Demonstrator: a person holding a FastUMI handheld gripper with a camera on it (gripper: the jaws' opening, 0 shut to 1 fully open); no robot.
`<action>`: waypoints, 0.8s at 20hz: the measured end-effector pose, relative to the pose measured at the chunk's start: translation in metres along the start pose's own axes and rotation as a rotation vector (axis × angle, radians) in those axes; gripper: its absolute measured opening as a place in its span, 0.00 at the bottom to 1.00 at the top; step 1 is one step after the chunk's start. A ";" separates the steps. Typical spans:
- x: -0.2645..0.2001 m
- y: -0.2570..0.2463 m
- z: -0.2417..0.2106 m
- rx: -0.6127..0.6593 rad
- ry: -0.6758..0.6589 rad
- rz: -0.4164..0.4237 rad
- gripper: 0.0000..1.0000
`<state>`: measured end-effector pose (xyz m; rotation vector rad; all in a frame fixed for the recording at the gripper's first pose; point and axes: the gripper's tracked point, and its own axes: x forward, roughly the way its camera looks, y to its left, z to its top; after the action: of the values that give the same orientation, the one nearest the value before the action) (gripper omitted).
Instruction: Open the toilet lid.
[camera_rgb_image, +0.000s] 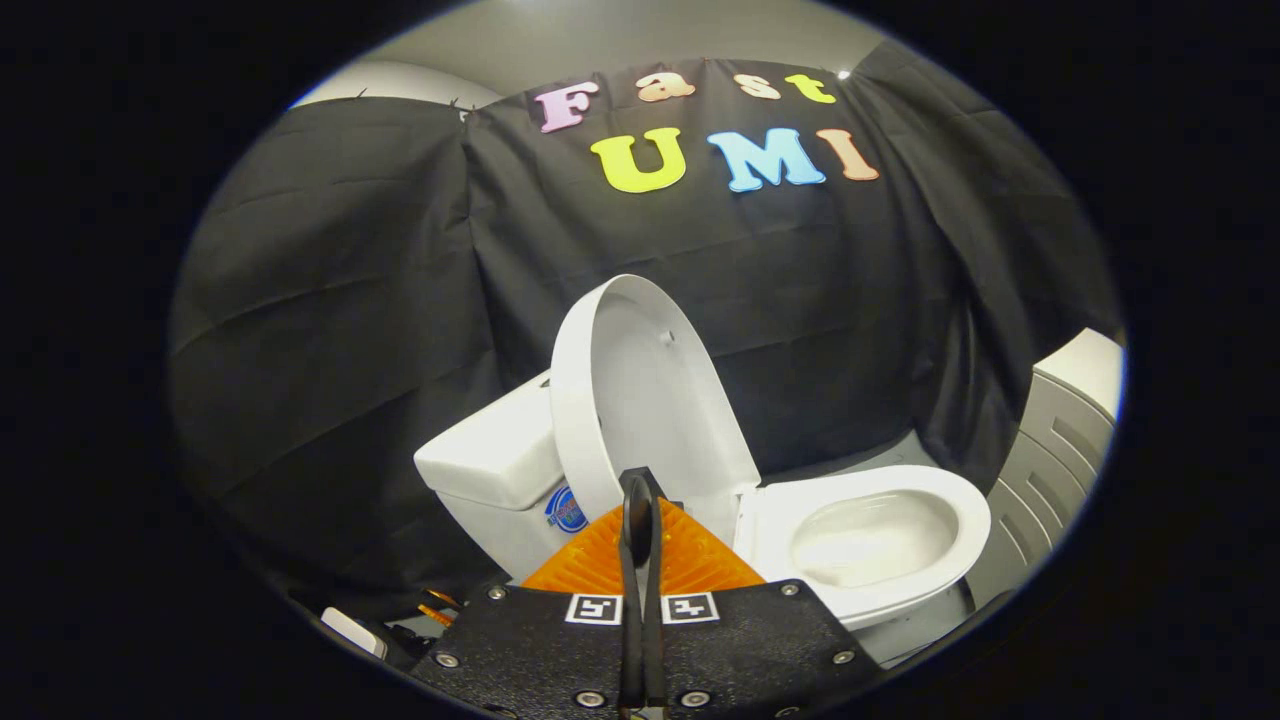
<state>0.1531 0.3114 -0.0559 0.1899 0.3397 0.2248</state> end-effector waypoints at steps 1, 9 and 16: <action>0.001 0.000 -0.001 -0.019 0.004 0.000 0.00; 0.008 0.003 -0.002 -0.109 0.000 -0.012 0.01; 0.003 0.010 0.006 -0.191 -0.018 0.054 0.28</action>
<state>0.1564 0.3208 -0.0496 0.0128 0.2938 0.3070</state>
